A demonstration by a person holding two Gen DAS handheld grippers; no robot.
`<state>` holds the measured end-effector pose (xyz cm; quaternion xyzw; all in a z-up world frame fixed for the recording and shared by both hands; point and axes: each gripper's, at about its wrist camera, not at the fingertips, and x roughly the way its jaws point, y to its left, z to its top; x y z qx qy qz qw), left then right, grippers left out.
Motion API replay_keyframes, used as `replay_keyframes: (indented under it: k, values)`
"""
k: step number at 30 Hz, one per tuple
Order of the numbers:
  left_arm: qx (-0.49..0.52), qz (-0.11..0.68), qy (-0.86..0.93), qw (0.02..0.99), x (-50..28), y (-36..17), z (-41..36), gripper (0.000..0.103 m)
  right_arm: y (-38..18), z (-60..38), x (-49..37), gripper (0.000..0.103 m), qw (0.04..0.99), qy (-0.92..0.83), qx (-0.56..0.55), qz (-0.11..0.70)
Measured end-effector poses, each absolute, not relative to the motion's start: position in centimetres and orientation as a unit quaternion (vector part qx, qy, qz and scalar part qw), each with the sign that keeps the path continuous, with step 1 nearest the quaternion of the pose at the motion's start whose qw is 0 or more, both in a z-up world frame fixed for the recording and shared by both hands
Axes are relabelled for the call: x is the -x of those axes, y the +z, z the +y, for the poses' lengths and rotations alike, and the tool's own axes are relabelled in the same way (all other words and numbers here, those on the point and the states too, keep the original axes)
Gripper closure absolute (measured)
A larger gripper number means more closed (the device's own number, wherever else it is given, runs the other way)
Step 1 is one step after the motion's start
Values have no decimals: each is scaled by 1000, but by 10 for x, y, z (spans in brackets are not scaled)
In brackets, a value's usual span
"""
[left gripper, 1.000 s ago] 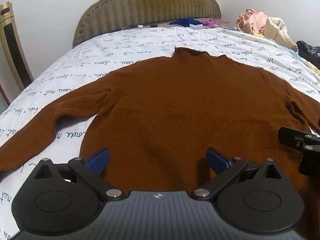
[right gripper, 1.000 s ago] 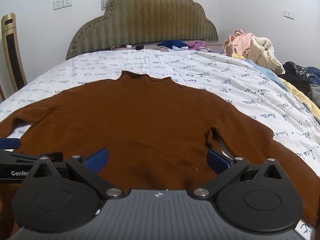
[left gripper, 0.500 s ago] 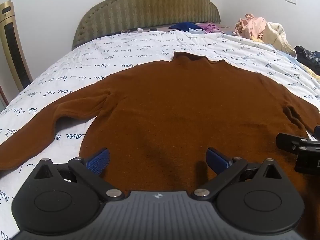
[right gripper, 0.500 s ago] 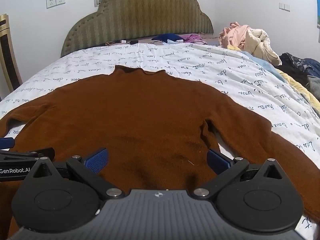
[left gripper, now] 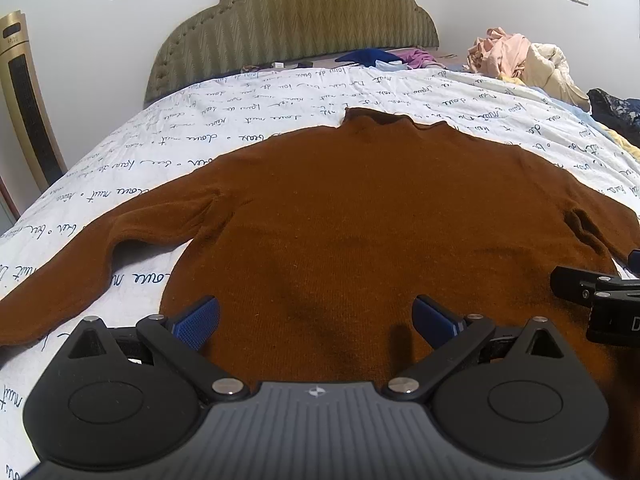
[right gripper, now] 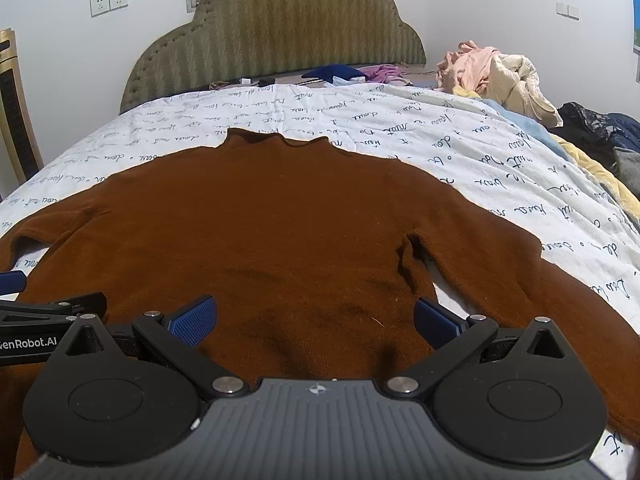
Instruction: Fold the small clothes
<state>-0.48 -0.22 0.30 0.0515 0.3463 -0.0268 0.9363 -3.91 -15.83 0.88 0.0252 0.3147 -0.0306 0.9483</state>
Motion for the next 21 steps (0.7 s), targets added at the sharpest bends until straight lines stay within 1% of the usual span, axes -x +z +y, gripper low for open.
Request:
replay_keyframes:
  k: [21]
  values:
    - [-63, 357, -17, 932, 2, -3, -5, 0, 6, -156, 42, 0, 947, -14, -31, 318]
